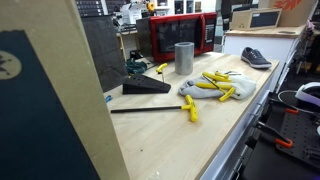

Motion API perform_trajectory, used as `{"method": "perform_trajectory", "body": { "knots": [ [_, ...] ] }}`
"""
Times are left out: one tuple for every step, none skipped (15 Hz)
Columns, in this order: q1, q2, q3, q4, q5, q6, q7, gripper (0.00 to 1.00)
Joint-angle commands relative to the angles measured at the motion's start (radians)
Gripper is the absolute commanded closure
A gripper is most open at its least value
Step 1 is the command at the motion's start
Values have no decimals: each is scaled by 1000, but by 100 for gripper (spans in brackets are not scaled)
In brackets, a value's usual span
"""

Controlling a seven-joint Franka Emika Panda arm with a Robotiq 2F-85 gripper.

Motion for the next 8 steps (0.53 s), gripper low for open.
{"method": "perform_trajectory", "body": {
  "knots": [
    [5, -12, 25, -88, 24, 97, 55, 0],
    [9, -15, 35, -116, 31, 126, 68, 0],
    [13, -16, 43, -141, 39, 148, 81, 0],
    [18, -18, 52, -168, 45, 178, 95, 0],
    [21, -20, 60, -192, 51, 207, 111, 0],
    [25, -17, 66, -208, 59, 228, 122, 0],
    [27, -13, 71, -226, 66, 248, 135, 0],
    [28, -10, 73, -241, 76, 260, 139, 0]
  ]
}}
